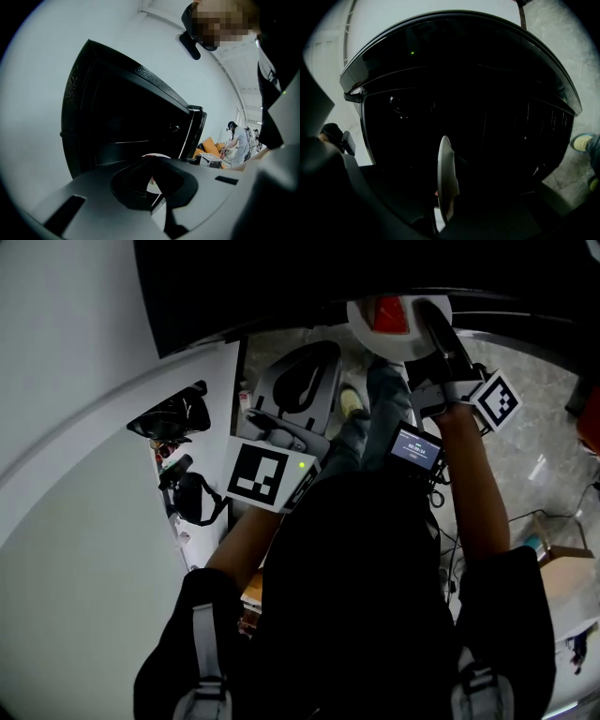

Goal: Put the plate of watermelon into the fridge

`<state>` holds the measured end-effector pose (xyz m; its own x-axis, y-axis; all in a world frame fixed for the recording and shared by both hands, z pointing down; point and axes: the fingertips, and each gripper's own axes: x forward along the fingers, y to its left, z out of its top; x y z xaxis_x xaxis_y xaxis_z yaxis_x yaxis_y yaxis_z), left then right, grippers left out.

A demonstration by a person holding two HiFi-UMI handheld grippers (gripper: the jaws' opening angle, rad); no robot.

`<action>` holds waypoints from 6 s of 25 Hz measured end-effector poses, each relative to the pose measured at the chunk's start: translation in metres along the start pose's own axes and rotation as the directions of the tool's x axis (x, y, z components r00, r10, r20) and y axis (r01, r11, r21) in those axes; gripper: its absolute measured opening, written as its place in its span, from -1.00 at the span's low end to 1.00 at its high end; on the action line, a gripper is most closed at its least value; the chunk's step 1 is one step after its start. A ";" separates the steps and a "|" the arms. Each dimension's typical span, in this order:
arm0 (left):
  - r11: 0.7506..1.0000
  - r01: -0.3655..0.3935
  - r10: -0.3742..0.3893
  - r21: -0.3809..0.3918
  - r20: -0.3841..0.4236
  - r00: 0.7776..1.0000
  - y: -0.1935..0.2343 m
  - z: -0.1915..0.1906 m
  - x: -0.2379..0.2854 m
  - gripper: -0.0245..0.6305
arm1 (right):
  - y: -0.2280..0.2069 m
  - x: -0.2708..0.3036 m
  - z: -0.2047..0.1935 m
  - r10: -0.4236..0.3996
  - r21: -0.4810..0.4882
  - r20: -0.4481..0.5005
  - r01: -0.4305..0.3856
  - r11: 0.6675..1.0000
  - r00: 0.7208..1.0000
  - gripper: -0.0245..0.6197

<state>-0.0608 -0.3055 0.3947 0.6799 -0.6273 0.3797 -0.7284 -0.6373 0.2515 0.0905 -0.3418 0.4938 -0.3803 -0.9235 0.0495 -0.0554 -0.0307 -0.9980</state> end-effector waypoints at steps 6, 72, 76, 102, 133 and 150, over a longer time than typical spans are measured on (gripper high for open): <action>1.000 0.017 -0.016 -0.003 0.006 1.000 -0.003 -0.004 0.001 -0.89 | -0.010 0.002 -0.004 -0.001 0.007 0.000 0.001 1.000 1.000 -0.78; 1.000 0.008 -0.009 -0.009 -0.050 0.999 0.006 -0.014 0.018 -0.89 | -0.100 0.030 -0.005 -0.350 -0.017 0.055 0.352 0.936 0.935 -0.11; 1.000 0.012 -0.012 -0.009 0.011 1.000 0.008 -0.005 0.021 -0.89 | -0.106 0.031 -0.005 -0.384 0.011 0.060 0.384 0.923 0.922 -0.11; 1.000 -0.012 0.011 -0.024 -0.059 0.998 0.000 -0.023 0.013 -0.89 | -0.127 0.038 -0.002 -0.447 0.192 0.164 0.416 0.889 0.879 0.00; 0.995 -0.021 0.014 0.103 0.073 0.997 0.006 0.018 -0.044 -0.89 | -0.001 -0.038 -0.001 -0.324 -0.514 -0.045 0.256 0.819 0.945 -0.38; 0.988 -0.001 -0.031 0.156 0.197 0.980 -0.032 0.025 -0.138 -0.89 | 0.180 -0.137 -0.102 -0.133 -0.927 -0.233 -0.179 0.330 0.963 -0.84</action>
<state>-0.1297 -0.2095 0.3121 0.7051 -0.6833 0.1893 -0.7067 -0.6991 0.1089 0.0379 -0.1820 0.3115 -0.5742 -0.7964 0.1901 -0.8060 0.5091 -0.3019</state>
